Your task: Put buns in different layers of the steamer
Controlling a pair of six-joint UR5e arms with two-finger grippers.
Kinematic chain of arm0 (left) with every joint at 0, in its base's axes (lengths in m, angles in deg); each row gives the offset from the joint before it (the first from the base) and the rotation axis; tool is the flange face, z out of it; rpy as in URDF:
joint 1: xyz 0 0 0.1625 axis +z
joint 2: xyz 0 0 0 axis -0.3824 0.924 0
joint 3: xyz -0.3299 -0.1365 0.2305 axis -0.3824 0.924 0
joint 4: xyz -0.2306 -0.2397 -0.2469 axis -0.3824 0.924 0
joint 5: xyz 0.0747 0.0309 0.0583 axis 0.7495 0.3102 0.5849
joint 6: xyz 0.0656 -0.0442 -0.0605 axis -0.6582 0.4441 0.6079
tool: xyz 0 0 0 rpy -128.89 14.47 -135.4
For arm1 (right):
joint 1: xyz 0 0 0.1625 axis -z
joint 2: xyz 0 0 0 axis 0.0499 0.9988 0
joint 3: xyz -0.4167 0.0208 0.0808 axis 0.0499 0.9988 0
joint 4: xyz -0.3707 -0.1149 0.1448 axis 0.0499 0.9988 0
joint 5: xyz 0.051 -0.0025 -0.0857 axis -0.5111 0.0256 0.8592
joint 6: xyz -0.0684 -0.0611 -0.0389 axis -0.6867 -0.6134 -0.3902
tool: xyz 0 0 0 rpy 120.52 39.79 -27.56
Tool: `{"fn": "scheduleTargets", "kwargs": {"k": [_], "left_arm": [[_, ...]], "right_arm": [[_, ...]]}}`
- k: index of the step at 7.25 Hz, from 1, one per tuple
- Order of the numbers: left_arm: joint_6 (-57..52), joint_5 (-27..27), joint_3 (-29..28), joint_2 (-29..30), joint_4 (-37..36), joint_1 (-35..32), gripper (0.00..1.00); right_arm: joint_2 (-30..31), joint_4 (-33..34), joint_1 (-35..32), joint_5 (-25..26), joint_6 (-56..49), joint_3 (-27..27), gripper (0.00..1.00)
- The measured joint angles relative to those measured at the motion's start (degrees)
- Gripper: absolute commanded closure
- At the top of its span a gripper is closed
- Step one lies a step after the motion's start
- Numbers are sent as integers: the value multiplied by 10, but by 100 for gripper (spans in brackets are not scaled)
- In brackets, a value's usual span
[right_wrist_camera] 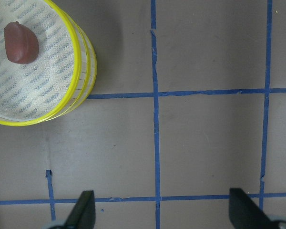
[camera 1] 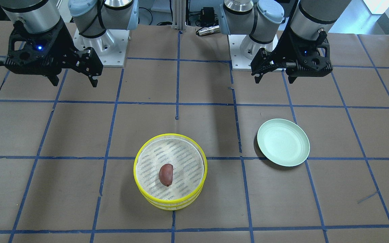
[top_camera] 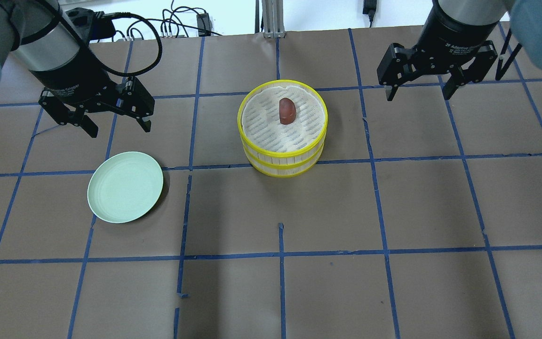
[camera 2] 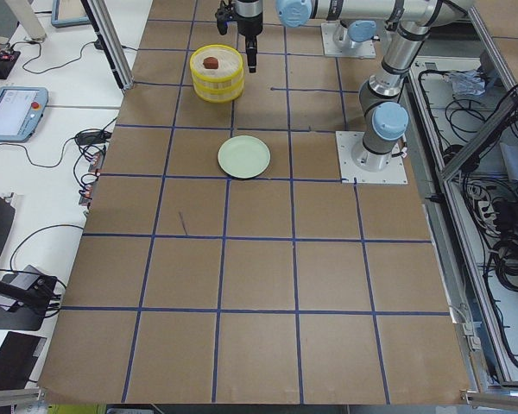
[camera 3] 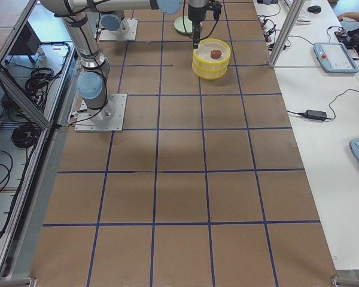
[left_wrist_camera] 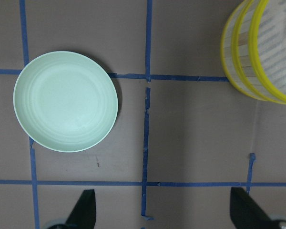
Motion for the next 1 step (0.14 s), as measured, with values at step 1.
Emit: {"fn": "scheduleTargets", "kwargs": {"k": [1], "left_arm": [[0,0,0,0,1,0,0]], "right_arm": [[0,0,0,0,0,0,0]]}}
